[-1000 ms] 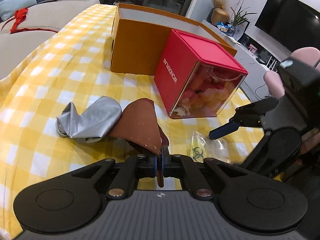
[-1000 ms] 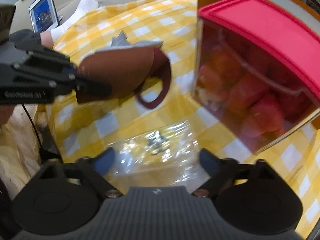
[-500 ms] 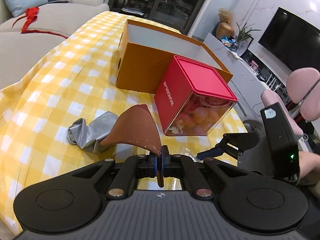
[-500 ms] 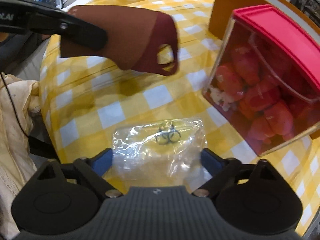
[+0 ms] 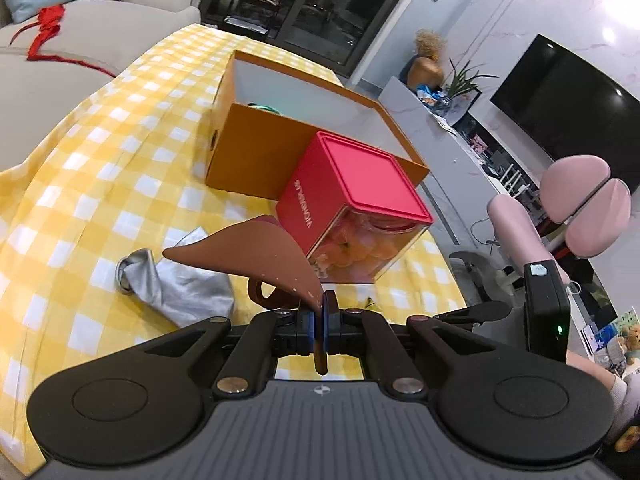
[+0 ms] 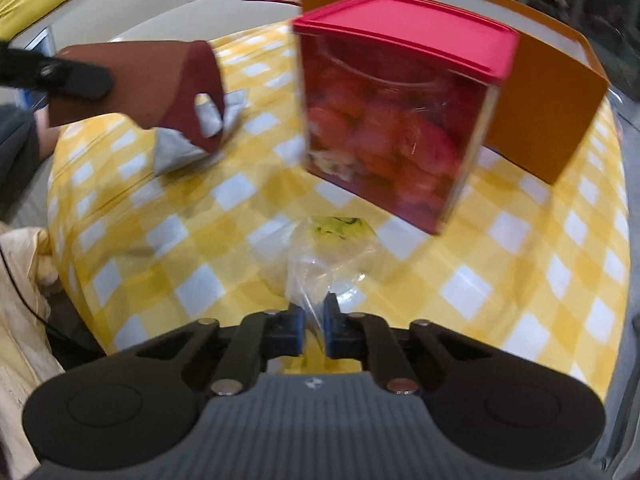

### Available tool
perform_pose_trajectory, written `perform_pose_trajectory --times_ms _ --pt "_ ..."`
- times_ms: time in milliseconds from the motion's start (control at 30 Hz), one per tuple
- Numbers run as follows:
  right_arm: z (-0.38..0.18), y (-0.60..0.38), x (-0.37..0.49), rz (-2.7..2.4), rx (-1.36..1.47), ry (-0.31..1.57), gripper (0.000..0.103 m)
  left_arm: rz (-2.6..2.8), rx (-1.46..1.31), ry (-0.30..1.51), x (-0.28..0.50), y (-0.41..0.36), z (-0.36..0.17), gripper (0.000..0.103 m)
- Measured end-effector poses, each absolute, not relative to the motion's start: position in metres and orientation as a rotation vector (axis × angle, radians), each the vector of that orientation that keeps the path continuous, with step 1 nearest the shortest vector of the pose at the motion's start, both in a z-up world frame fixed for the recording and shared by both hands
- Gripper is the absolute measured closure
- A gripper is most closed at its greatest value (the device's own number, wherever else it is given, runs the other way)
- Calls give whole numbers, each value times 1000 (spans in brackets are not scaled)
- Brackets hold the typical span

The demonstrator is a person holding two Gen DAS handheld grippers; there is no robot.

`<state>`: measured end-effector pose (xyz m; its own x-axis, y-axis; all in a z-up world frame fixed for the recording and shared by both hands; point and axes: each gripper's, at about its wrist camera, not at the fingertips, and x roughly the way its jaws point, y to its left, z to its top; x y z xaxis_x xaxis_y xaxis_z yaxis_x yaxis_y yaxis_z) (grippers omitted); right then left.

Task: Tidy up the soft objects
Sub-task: 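Carry the brown pouch and clear bag over the orange box with both tools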

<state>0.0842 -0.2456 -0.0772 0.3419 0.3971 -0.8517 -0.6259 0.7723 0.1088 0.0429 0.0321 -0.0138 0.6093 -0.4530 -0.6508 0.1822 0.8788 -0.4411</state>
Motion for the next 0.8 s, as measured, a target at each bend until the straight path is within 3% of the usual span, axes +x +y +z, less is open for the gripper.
perform_pose_trajectory --times_ms 400,800 --pt "-53 -249 89 695 -122 1007 99 -433 -455 727 55 40 24 99" --pt "-9 -258 95 678 27 880 99 -303 -374 713 67 27 34 99"
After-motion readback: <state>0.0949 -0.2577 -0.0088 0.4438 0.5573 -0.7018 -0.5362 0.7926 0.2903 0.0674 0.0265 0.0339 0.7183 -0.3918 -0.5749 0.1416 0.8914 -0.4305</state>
